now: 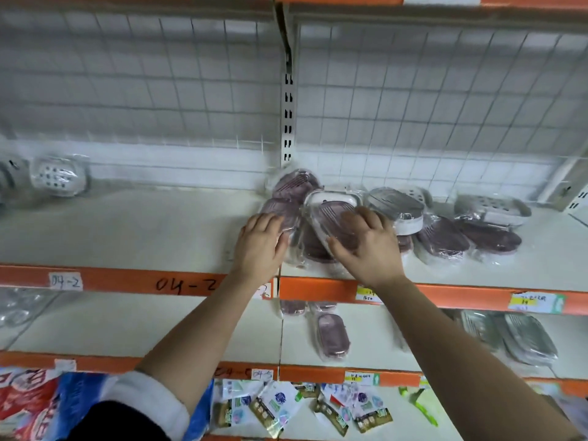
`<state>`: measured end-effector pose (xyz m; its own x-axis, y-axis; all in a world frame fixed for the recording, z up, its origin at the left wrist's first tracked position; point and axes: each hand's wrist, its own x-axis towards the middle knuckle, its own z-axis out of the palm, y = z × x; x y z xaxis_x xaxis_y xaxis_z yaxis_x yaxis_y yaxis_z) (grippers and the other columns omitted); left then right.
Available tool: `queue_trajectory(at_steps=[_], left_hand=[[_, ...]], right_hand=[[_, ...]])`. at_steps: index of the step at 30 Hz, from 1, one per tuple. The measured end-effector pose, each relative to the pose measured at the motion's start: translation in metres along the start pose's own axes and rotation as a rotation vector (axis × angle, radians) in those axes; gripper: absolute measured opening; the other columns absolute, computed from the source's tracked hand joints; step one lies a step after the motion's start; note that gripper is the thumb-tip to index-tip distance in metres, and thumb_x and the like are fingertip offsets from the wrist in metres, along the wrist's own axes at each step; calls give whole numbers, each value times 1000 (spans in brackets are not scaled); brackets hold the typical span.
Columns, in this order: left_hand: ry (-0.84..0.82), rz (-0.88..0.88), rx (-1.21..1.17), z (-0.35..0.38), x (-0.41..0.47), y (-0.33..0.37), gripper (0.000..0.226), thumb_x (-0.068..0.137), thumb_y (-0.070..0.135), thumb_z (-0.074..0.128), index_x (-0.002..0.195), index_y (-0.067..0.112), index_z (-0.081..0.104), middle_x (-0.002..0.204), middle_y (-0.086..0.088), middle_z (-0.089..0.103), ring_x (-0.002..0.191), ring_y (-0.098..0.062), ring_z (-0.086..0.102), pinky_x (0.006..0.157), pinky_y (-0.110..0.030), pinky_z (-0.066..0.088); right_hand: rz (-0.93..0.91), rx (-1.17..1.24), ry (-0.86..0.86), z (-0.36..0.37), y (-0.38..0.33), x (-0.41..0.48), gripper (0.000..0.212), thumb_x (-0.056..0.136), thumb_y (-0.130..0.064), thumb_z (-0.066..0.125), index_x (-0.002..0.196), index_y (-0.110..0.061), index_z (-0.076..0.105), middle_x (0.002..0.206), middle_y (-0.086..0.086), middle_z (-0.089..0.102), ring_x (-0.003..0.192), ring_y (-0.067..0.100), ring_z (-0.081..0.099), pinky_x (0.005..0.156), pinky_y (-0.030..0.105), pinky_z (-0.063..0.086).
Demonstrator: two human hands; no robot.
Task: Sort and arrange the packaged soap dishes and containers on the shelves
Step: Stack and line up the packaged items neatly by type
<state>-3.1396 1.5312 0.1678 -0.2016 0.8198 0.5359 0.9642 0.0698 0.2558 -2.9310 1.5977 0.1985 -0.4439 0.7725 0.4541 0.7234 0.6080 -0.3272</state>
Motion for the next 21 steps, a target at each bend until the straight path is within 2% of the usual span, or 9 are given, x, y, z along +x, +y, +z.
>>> queue_trajectory(at_steps=[3, 7, 10, 13, 17, 21], left_hand=[[-13, 18, 14, 10, 13, -11, 55, 93, 38, 35, 120, -1, 63, 121, -18, 64, 119, -38, 54, 103, -48, 42], [-100, -15, 37, 24, 25, -16, 52, 96, 41, 50, 134, 5, 54, 138, -16, 54, 135, -36, 39, 111, -49, 31], [-181, -17, 75, 32, 32, -20, 58, 98, 47, 44, 142, 9, 45, 146, -10, 45, 139, -31, 31, 116, -42, 23], [-169, -2, 61, 33, 34, -19, 52, 101, 40, 42, 140, 6, 46, 145, -12, 46, 138, -30, 32, 118, -34, 17], [-114, 14, 39, 22, 27, -16, 46, 100, 29, 50, 133, -3, 53, 136, -20, 55, 130, -34, 44, 116, -37, 21], [-31, 13, 27, 7, 14, -11, 43, 94, 22, 62, 124, -9, 59, 124, -26, 62, 119, -42, 54, 109, -45, 37]], right_hand=[[36, -8, -16, 7, -2, 4, 50, 84, -49, 65, 124, -20, 61, 133, 10, 54, 119, 40, 46, 97, 46, 43], [41, 14, -10, 12, -1, 4, 47, 86, -40, 66, 126, -16, 59, 131, 11, 54, 114, 42, 50, 94, 44, 43], [48, 34, 4, 12, 0, 3, 46, 86, -37, 66, 126, -16, 59, 132, 11, 54, 115, 41, 49, 92, 45, 46], [69, 43, 30, 12, 2, 0, 46, 87, -38, 64, 128, -15, 59, 133, 11, 54, 118, 40, 48, 95, 45, 45], [66, 60, 66, 8, 5, -7, 46, 88, -38, 64, 127, -15, 59, 132, 10, 54, 118, 38, 48, 96, 43, 43], [35, 62, 104, 0, 8, -19, 45, 88, -36, 66, 127, -16, 60, 131, 11, 55, 115, 38, 48, 93, 44, 45]])
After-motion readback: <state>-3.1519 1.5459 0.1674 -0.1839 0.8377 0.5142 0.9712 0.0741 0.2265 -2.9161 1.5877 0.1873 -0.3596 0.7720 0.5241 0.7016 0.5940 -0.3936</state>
